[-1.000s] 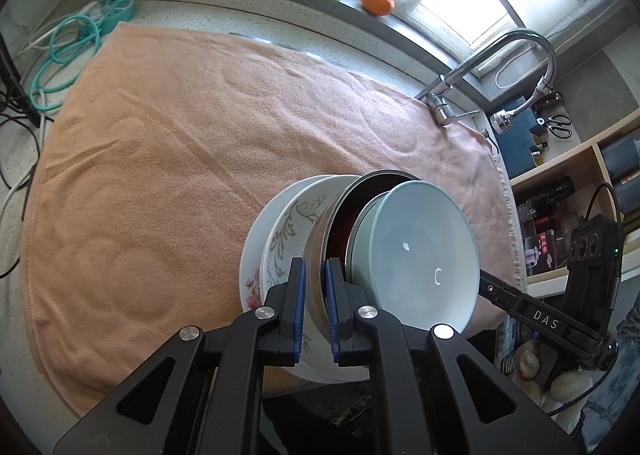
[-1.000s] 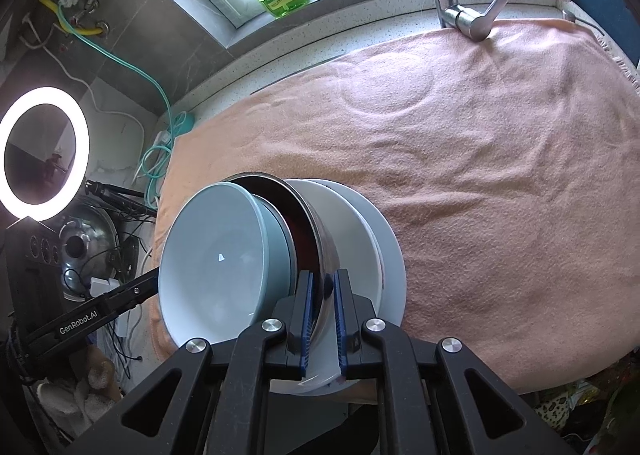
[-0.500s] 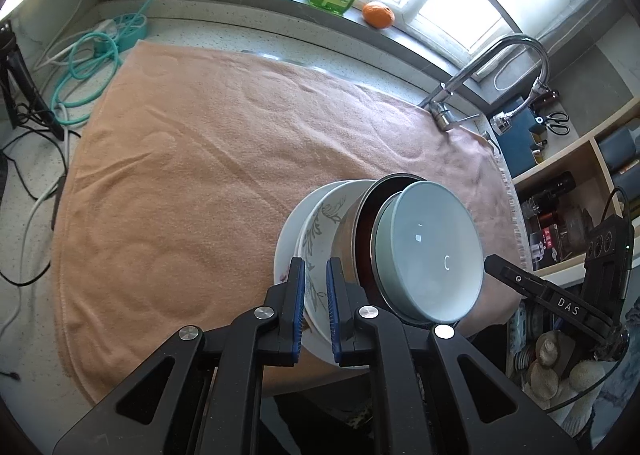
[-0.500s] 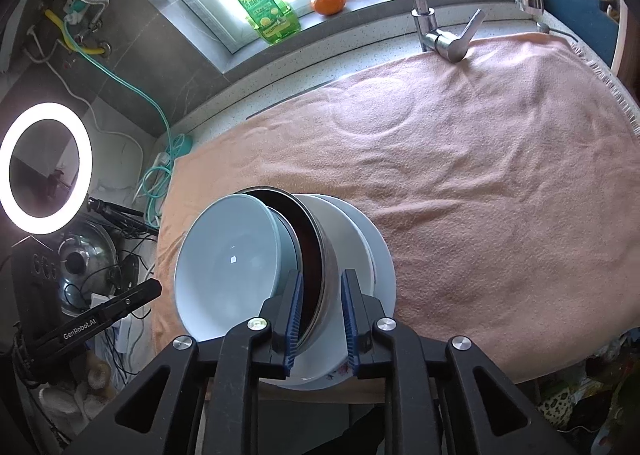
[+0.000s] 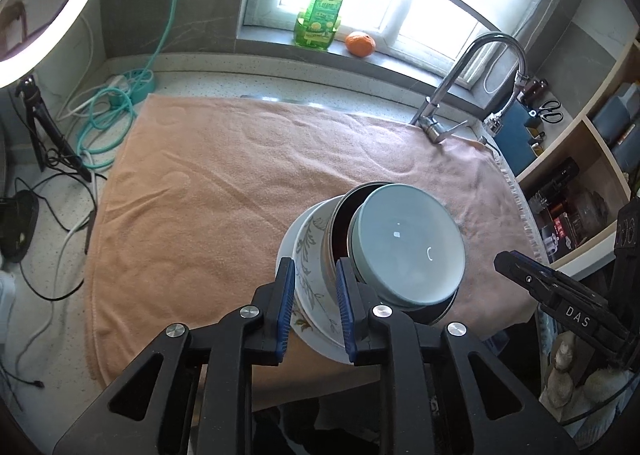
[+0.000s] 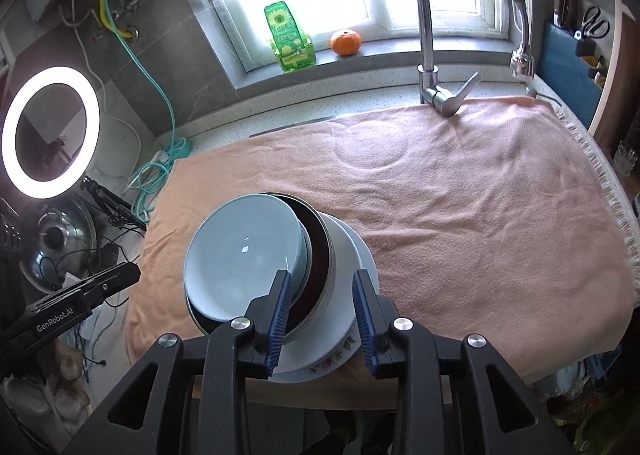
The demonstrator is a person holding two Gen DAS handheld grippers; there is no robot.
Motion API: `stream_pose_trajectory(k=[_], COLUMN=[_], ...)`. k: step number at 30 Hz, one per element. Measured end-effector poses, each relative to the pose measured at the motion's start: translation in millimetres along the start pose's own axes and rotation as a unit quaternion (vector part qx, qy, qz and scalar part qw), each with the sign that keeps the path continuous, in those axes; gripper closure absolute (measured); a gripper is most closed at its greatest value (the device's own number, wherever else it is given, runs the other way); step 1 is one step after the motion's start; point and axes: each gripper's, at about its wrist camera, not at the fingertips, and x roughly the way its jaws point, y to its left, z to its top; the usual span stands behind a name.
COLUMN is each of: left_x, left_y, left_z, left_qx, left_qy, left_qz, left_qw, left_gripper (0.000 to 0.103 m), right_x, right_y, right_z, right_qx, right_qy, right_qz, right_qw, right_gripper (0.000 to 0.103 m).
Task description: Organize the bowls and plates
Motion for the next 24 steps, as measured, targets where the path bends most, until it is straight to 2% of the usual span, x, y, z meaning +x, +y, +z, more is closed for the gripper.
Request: stream_pose_trajectory(k=[3, 7, 9, 10, 13, 17, 20, 24], left_x=[-7, -17, -23, -26, -33, -40, -42, -45], left_y=[-9, -27, -35, -39, -46, -52, -52, -53], left_z=[-5, -15, -18, -19, -23, -29, -33, -39], left_qx=[-0.011, 0.001, 0.012, 0.015, 0.020, 0.031, 0.028, 0.026], left_qy=[-0.013, -0.029, -0.041, -0.045, -0.057, -0.070, -0.073, -0.078], left_qz=[0.010, 0.025, 0.039, 0.042, 0.050, 0.070, 0.079, 0.090], left_qw=[0.9998, 0.9993, 0.9983, 0.9980, 0.9969, 0.9946, 0.9939, 0.9926], left_gripper=[0.083, 0.060, 0.060, 0.059, 0.046, 0.040, 0.033, 0.032], right_x=[-11, -26, -32, -34, -41, -47, -49, -50], right_y=[1, 2, 1, 1, 3, 6, 6, 3], right_z=[-4, -7, -8, -9, -12, -17, -22, -27], right_qx=[-0.017, -0.040, -0.042, -0.043, -0.051, -0.061, -0.064, -0.063], right_qy=[-0.011, -0.031, -0.038, -0.040, -0.053, -0.064, -0.068, -0.073], right_qz=[0.002, -0.005, -0.001, 0.003, 0.006, 0.005, 0.005, 0.000], right_qw=[1.000, 0.999, 0.998, 0.998, 0.997, 0.996, 0.996, 0.995], right_gripper=[0.063, 0.061, 0.056, 0.050, 0.046, 0.033, 0.029, 0.027])
